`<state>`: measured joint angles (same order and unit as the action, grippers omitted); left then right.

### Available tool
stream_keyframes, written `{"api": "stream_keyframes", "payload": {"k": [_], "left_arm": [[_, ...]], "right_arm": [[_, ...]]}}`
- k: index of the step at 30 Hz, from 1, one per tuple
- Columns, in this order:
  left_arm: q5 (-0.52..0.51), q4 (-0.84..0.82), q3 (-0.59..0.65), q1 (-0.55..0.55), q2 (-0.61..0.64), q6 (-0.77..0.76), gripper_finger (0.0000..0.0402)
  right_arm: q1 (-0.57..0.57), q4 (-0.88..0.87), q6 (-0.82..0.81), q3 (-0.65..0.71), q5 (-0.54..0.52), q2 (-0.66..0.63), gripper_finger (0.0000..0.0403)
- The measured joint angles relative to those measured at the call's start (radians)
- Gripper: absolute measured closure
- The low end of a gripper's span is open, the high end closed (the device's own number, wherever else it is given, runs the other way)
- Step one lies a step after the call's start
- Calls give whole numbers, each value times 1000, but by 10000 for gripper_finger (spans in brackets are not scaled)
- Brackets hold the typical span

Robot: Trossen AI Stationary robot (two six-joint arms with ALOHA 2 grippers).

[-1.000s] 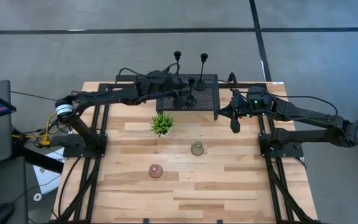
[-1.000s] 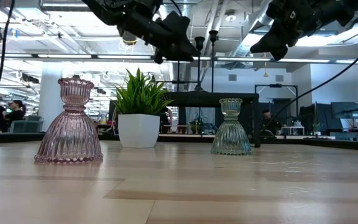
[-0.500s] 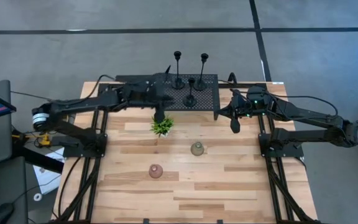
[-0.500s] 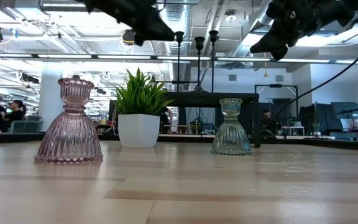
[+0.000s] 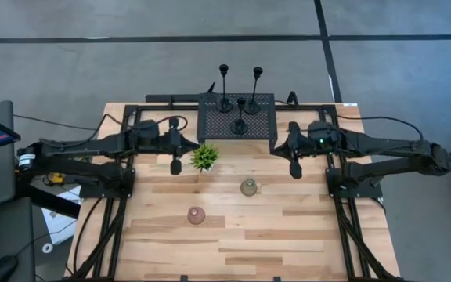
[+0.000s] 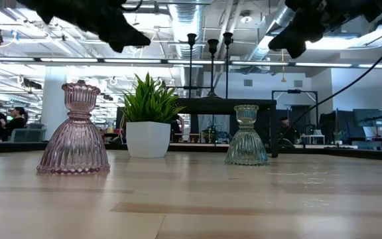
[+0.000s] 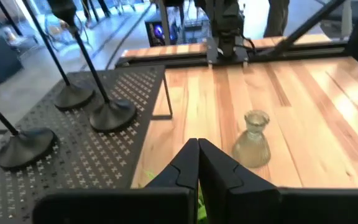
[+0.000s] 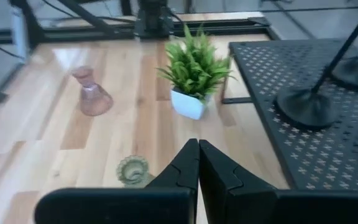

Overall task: Pick & Place candle stick holders
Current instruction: Put the green glass candle holder on the shelf

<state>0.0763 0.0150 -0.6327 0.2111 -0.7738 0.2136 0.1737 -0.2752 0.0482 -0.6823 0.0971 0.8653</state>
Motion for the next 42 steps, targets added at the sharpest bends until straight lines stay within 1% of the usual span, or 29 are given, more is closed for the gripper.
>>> {"api": "stream_keyframes", "payload": {"k": [2,5,9,12,14,16,19,23,26,27,30,35,42], "left_arm": [[0,38,44,1,25,-1,396],[0,98,102,0,49,-1,398],[0,164,160,0,61,-8,395],[-1,191,190,-3,59,-8,396],[0,205,205,-10,59,-11,397],[-1,229,224,-22,59,-12,397],[0,249,240,-42,59,-12,395],[0,264,241,-66,59,-9,397],[1,270,242,-75,65,-9,397],[0,271,242,-76,65,-8,396],[0,271,242,-76,65,-8,395],[0,271,242,-76,65,-8,397],[0,271,242,-76,65,-8,397]], "right_arm": [[-50,-2,-8,0,-86,-4,403],[-111,-7,1,1,-152,-33,403],[-167,-6,53,1,-201,-77,403],[-186,-1,56,1,-207,-116,403],[-196,33,57,16,-210,-140,403],[-202,91,64,71,-211,-177,403],[-203,219,55,197,-211,-241,403],[-203,443,-1,366,-206,-315,403],[-204,553,-53,459,-203,-346,403],[-207,563,-70,480,-203,-350,403],[-214,560,-113,528,-203,-340,403],[-214,544,-204,554,-193,-261,403],[-213,547,-199,557,-64,-150,403]]}}
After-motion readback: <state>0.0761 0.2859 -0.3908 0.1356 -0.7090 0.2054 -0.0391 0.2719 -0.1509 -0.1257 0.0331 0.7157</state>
